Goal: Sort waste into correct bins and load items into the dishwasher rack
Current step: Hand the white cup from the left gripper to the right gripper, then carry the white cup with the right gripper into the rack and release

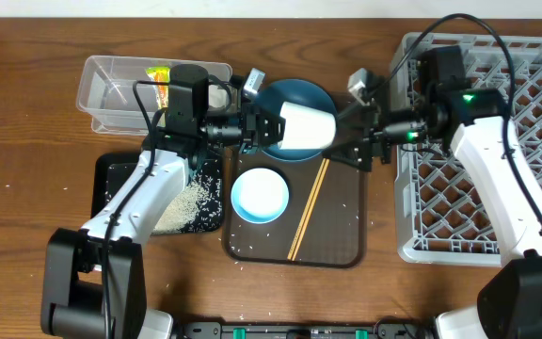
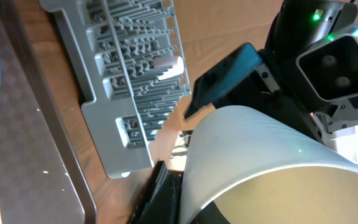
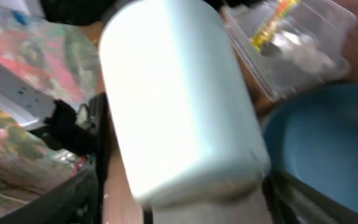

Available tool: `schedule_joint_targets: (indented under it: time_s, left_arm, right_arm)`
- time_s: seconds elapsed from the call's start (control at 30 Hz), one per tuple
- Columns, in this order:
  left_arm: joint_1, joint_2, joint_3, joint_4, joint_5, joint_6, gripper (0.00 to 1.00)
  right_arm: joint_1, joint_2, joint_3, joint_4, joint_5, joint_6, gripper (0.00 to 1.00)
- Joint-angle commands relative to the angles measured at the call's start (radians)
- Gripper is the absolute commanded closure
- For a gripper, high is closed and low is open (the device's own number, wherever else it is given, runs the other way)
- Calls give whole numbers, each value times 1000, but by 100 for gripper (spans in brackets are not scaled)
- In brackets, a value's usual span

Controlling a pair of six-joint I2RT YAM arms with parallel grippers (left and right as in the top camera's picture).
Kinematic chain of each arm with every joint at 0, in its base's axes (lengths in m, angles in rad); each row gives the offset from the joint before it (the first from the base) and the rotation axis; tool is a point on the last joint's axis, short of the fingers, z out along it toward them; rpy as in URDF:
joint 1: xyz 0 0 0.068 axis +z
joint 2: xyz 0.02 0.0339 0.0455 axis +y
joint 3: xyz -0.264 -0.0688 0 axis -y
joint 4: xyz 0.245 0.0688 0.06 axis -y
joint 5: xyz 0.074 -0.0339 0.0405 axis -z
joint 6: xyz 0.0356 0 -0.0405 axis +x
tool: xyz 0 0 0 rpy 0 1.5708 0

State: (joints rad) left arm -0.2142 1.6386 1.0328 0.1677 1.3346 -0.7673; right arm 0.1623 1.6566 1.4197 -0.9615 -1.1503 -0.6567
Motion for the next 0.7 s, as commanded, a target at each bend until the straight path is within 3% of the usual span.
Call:
schedule_joint_targets:
  time_s: [0.0, 0.2, 0.67]
  left_arm:
    - [-1, 5, 5, 6, 46, -17, 94]
    - [-1, 5, 5, 6, 46, -17, 94]
    - [-1, 5, 5, 6, 46, -17, 93]
  right_arm:
    - [25, 5, -3, 12, -95, -32, 22]
    - [28, 5, -3, 12, -97, -32, 38]
    - [28, 5, -3, 84, -126, -29, 36]
